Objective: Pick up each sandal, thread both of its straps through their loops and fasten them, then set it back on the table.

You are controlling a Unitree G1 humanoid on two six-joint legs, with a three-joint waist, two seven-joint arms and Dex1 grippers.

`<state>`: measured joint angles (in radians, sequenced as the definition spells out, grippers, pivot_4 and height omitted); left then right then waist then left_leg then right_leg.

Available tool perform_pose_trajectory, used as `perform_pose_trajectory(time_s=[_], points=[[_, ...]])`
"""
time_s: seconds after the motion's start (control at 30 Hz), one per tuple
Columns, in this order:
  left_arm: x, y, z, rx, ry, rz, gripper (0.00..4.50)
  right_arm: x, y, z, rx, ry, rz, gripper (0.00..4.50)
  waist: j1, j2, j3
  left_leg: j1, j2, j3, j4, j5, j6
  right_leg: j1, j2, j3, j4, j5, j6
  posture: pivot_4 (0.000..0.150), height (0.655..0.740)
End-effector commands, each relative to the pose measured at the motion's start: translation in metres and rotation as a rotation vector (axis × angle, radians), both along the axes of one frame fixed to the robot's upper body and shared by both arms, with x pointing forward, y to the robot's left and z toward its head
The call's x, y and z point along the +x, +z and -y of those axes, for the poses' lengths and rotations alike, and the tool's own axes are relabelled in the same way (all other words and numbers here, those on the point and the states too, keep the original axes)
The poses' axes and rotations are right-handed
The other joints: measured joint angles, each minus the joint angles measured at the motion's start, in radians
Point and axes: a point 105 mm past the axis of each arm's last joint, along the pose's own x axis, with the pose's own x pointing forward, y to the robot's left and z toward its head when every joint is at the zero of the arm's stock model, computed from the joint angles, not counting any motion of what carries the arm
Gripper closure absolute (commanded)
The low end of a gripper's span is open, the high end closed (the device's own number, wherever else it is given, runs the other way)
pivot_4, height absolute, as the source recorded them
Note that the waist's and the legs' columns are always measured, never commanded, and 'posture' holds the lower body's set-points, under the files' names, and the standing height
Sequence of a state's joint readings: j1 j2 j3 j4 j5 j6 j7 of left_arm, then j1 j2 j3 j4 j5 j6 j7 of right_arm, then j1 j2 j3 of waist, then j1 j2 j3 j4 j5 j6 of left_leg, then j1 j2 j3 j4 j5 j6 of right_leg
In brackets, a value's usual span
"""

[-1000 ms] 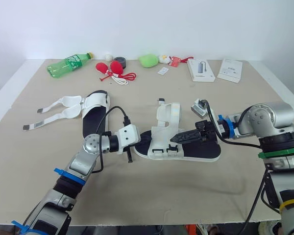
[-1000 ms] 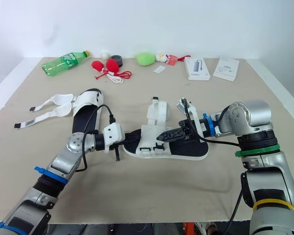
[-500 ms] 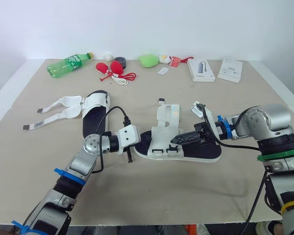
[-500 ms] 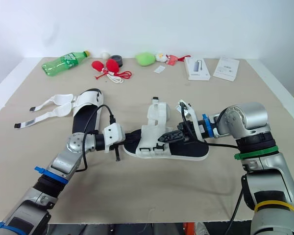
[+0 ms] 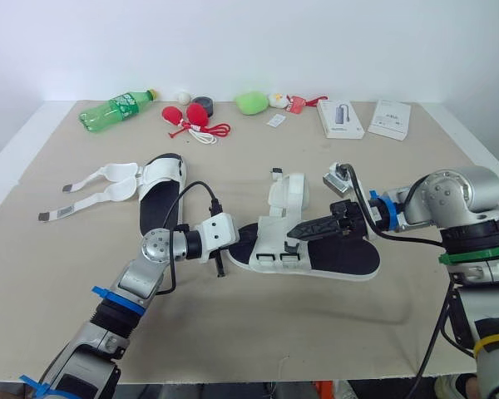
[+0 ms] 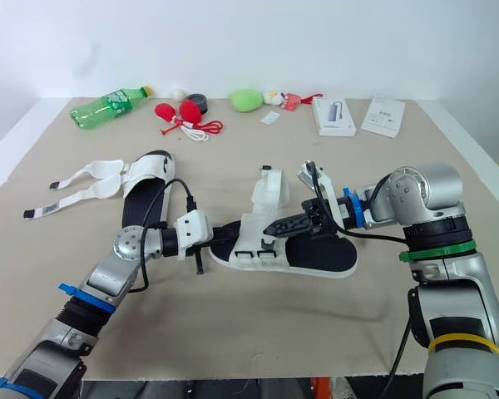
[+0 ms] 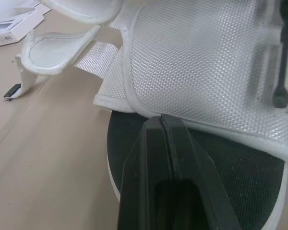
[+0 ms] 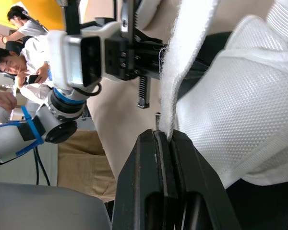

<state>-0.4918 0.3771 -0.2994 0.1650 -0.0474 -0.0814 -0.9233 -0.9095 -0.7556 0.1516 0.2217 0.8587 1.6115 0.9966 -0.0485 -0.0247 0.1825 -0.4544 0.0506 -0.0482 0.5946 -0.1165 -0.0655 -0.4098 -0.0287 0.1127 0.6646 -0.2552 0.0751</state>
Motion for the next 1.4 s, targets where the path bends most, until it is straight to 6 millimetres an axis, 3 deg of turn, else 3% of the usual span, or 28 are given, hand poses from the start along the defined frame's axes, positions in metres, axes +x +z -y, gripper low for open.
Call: perform_pose_trajectory(time_s=[0.03,0.47,0.7,0.93,1.4], points=[[-0.003,-0.004,0.000,0.022,-0.012,-0.006,4.50,0.000,0.005,0.005,0.003,-0.019,0.014,4.41,0.000,0.000,0.000,0.000,0.000,0.000,0.000,0.000,0.000,0.000,0.000,0.000,0.000,0.000,0.000,0.150,0.7400],[-0.002,-0.007,0.000,0.032,-0.005,-0.001,4.50,-0.005,-0.005,0.005,-0.051,-0.011,0.033,4.41,0.000,0.000,0.000,0.000,0.000,0.000,0.000,0.000,0.000,0.000,0.000,0.000,0.000,0.000,0.000,0.150,0.7400],[-0.001,-0.008,0.001,0.039,-0.009,0.002,4.50,-0.002,0.012,-0.001,0.034,0.001,0.024,4.41,0.000,0.000,0.000,0.000,0.000,0.000,0.000,0.000,0.000,0.000,0.000,0.000,0.000,0.000,0.000,0.150,0.7400],[-0.002,-0.008,0.001,0.043,-0.012,0.001,4.50,-0.002,0.017,-0.002,0.079,-0.009,-0.018,4.41,-0.001,0.000,0.000,0.000,0.000,0.000,0.000,0.000,0.000,0.000,0.000,0.000,0.000,0.000,0.000,0.150,0.7400],[-0.003,-0.010,0.000,0.048,-0.009,-0.006,4.50,-0.010,0.002,0.000,0.035,-0.026,-0.056,4.41,-0.001,0.000,0.000,0.000,0.000,0.000,0.000,0.000,0.000,0.001,0.000,0.000,0.000,0.000,0.000,0.150,0.7400]])
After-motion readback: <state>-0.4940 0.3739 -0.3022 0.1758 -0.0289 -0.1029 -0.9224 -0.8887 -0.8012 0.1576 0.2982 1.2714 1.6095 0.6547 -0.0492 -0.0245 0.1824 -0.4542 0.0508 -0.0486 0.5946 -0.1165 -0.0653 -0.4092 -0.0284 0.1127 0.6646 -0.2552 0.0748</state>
